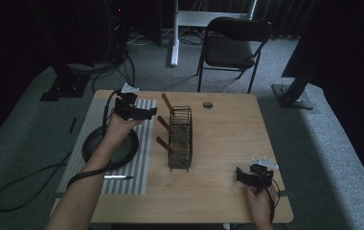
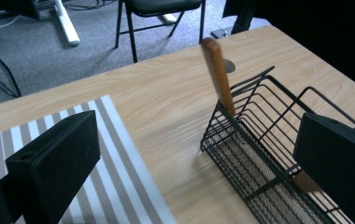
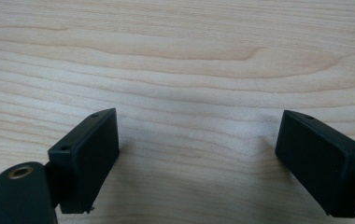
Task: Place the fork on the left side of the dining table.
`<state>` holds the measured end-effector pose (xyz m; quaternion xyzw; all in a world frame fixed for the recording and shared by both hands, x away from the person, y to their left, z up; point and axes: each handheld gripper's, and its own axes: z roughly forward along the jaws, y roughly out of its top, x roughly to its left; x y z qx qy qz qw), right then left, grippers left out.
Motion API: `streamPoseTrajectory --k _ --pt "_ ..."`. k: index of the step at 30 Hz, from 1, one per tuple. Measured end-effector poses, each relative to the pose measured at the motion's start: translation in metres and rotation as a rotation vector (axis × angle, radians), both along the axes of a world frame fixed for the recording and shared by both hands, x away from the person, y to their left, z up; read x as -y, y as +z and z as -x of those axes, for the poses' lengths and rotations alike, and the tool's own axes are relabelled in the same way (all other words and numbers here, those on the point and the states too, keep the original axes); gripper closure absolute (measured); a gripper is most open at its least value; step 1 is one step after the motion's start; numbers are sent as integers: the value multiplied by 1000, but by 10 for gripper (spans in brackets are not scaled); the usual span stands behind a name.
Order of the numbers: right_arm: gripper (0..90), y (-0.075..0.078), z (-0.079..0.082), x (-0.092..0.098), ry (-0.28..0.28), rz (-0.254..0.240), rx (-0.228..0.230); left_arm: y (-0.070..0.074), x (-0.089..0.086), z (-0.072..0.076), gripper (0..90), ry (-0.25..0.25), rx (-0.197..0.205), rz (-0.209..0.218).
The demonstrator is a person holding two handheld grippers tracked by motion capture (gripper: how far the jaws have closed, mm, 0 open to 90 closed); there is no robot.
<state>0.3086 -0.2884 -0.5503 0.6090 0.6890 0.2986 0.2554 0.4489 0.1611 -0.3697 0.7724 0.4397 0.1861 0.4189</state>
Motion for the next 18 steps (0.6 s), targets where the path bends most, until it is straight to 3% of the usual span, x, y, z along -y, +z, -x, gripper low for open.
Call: streamPoseTrajectory --k 11,18 --pt "132 0 0 0 0 0 0 -1 28 -19 35 3 -23 -35" --pt "132 0 0 0 0 0 0 -4 40 -39 36 7 -78 -36"
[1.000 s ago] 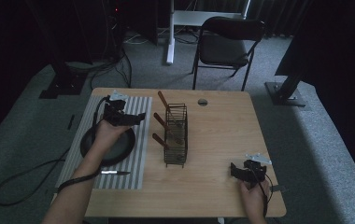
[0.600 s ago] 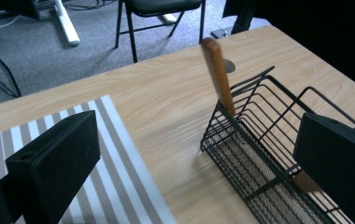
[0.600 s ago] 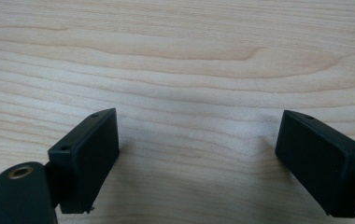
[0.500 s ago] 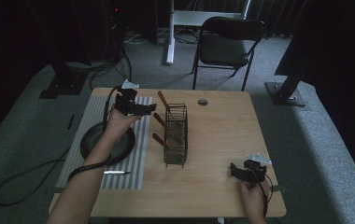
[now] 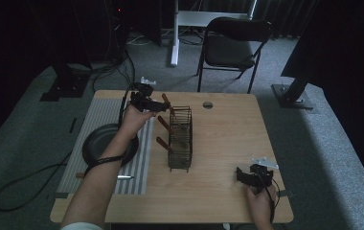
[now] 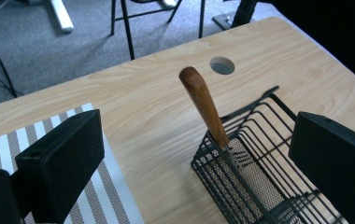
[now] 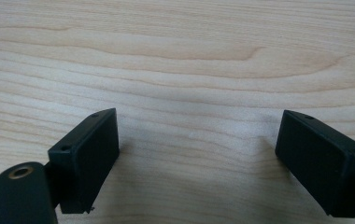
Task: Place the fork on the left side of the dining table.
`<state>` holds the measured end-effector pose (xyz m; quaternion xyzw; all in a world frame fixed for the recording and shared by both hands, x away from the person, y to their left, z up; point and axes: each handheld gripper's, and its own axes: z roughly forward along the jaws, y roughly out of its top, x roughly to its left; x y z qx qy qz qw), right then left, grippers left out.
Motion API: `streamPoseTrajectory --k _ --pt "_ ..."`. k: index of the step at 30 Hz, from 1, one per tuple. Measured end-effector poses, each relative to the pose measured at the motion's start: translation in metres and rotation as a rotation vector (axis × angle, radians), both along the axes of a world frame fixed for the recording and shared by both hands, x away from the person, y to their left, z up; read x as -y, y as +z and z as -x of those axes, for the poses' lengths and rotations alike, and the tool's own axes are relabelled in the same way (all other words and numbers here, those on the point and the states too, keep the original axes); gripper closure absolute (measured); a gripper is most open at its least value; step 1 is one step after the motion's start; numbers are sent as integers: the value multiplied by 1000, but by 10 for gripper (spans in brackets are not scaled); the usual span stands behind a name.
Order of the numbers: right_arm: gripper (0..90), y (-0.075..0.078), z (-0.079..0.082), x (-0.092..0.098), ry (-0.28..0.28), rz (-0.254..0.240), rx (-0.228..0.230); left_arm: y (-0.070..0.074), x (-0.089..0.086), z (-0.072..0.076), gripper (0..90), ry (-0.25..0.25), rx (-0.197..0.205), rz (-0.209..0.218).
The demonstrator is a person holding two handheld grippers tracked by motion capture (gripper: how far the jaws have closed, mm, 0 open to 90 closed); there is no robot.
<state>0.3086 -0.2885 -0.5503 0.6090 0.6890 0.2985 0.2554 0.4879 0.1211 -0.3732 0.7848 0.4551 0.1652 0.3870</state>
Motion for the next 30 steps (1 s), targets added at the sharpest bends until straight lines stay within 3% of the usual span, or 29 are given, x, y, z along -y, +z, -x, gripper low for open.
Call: streamPoseTrajectory --k 6,9,10,16,18,21,24,30 --pt "132 0 0 0 0 0 0 -3 5 -11 36 13 -35 -16" --pt "132 0 0 0 0 0 0 -5 6 -16 54 17 -45 -2" --pt "132 0 0 0 0 0 0 -6 6 -17 124 13 -42 3" --pt "132 0 0 0 0 0 0 -10 5 -23 229 11 -63 65" --pt "132 0 0 0 0 0 0 -13 5 -24 340 0 -69 78" --pt "132 0 0 0 0 0 0 -17 6 -26 412 -14 -83 110" --pt "132 0 0 0 0 0 0 -22 7 -27 425 -27 -101 134" --pt "132 0 0 0 0 0 0 -30 5 -27 548 -8 -110 201"
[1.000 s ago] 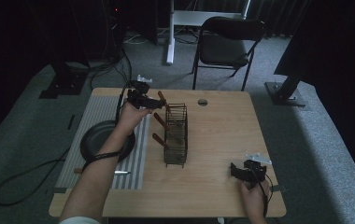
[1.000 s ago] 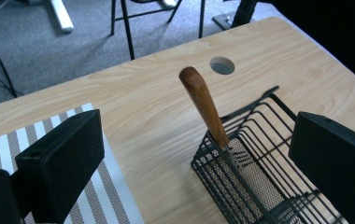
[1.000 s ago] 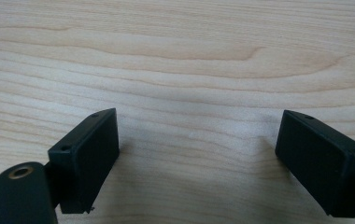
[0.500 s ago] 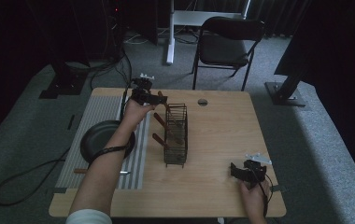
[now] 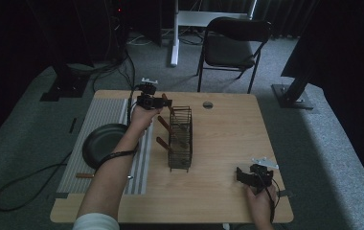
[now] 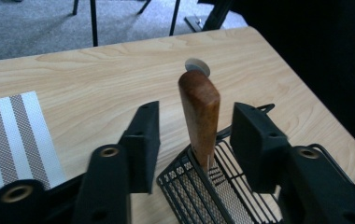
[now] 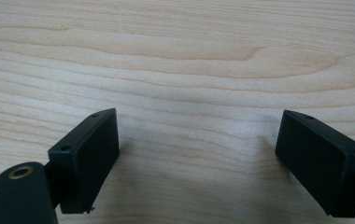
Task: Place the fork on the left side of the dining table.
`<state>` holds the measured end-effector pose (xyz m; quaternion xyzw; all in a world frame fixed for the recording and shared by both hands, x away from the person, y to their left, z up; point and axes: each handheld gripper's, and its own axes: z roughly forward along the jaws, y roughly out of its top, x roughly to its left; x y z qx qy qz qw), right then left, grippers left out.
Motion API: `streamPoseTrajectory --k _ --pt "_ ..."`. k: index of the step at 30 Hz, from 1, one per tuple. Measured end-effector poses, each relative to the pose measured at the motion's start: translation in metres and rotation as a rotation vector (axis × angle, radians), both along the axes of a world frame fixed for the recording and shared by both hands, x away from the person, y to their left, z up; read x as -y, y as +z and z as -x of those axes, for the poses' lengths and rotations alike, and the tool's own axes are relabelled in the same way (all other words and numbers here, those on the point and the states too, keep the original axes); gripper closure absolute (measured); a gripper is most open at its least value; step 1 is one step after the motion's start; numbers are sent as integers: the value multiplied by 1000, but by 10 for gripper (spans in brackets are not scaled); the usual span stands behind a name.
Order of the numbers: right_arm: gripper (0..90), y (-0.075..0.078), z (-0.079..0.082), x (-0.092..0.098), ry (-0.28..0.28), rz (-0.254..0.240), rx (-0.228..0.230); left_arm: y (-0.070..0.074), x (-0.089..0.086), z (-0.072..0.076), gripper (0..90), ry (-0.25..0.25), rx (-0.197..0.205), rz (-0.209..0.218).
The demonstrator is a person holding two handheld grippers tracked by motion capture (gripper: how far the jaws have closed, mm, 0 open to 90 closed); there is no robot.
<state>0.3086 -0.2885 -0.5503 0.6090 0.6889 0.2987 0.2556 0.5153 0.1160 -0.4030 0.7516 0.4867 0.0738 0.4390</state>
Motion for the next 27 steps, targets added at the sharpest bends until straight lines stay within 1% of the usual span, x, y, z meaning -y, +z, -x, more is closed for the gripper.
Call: streamPoseTrajectory --k 1,2,3,4,5,6,7,10,11,12,13,16,17,18,20,21,22,24,27 --pt "132 0 0 0 0 0 0 -2 -1 0 566 -6 -10 27" --pt "132 0 0 0 0 0 0 -3 -1 0 598 -6 -13 41" --pt "132 0 0 0 0 0 0 -6 -2 1 650 -10 -17 50" --pt "132 0 0 0 0 0 0 -6 -2 1 661 -10 -17 50" --pt "132 0 0 0 0 0 0 -8 -2 2 685 -15 -22 63" --pt "132 0 0 0 0 0 0 -9 -1 2 685 -17 -22 69" --pt "132 0 0 0 0 0 0 -10 -2 3 711 -16 -21 74" --pt "133 0 0 0 0 0 0 -12 -5 4 769 -11 -25 116" --pt "133 0 0 0 0 0 0 -13 -6 4 772 -10 -28 123" --pt "133 0 0 0 0 0 0 -13 -6 5 785 -10 -25 127" --pt "133 0 0 0 0 0 0 -13 -6 6 800 -9 -11 128" --pt "133 0 0 0 1 0 0 -14 -7 8 802 -13 -4 131" --pt "133 0 0 0 0 0 0 -14 -7 11 803 -24 -1 130" --pt "133 0 0 0 0 0 0 -14 -7 11 804 -24 -1 130" --pt "133 0 0 0 1 0 0 -13 -9 14 805 -24 18 133" --pt "133 0 0 0 1 0 0 -11 -12 17 805 -20 32 144" --pt "133 0 0 0 1 0 0 -11 -12 17 806 -20 32 144" --pt "133 0 0 0 0 0 -1 -7 -15 19 806 -29 41 154" --pt "133 0 0 0 0 0 0 -1 -17 23 806 -36 54 154"
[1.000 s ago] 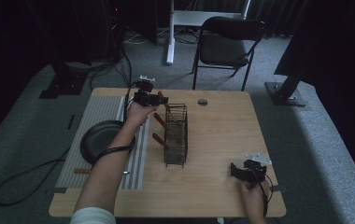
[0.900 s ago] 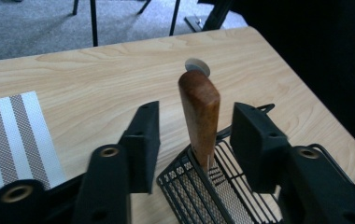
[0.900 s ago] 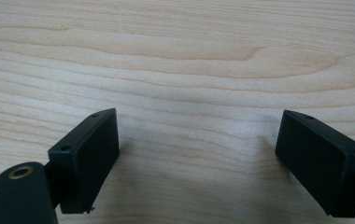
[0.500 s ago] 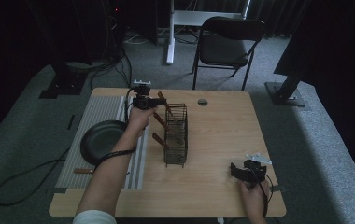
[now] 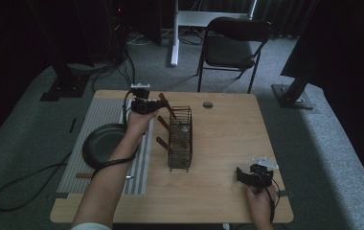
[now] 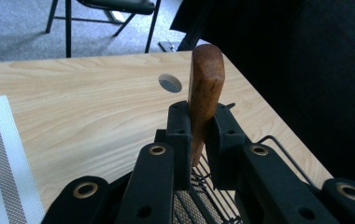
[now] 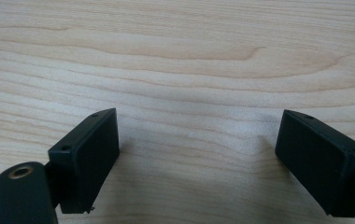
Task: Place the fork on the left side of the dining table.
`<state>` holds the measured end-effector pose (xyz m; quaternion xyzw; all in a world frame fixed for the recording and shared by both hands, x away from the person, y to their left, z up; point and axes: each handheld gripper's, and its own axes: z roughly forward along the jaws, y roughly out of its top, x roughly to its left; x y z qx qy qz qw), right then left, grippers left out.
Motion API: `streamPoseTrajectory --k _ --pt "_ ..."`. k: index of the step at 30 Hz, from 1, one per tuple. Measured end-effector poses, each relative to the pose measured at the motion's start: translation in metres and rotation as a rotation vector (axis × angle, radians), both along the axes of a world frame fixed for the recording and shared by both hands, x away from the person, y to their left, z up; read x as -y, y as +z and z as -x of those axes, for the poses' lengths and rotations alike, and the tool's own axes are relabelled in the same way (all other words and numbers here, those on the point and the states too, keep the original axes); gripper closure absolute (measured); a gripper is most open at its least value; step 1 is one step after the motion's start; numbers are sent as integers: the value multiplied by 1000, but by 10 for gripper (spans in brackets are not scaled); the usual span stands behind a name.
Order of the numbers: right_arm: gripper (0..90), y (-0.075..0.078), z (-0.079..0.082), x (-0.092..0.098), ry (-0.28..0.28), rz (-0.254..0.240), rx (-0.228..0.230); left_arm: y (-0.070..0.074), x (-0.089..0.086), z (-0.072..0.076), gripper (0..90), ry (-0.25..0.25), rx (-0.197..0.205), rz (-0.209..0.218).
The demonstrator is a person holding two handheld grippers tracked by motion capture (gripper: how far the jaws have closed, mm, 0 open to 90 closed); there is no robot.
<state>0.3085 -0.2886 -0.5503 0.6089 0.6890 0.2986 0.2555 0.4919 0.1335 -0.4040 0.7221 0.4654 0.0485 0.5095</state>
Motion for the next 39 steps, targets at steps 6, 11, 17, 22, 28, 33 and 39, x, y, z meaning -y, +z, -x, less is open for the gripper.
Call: streamPoseTrajectory --k 6,11,17,22,28,33,39 --pt "133 0 0 0 0 0 0 11 -4 7 806 -3 10 18" --pt "133 0 0 0 0 0 0 19 -6 14 806 -2 16 35" --pt "132 0 0 0 0 0 0 26 -6 17 807 -3 19 43" --pt "133 0 0 0 0 0 0 43 -6 20 807 3 34 52" --pt "133 0 0 0 0 0 0 60 -10 26 807 3 60 68" --pt "133 0 0 0 0 1 1 71 -15 29 807 11 74 76" --pt "133 0 0 0 0 1 1 84 -29 32 807 39 96 79"
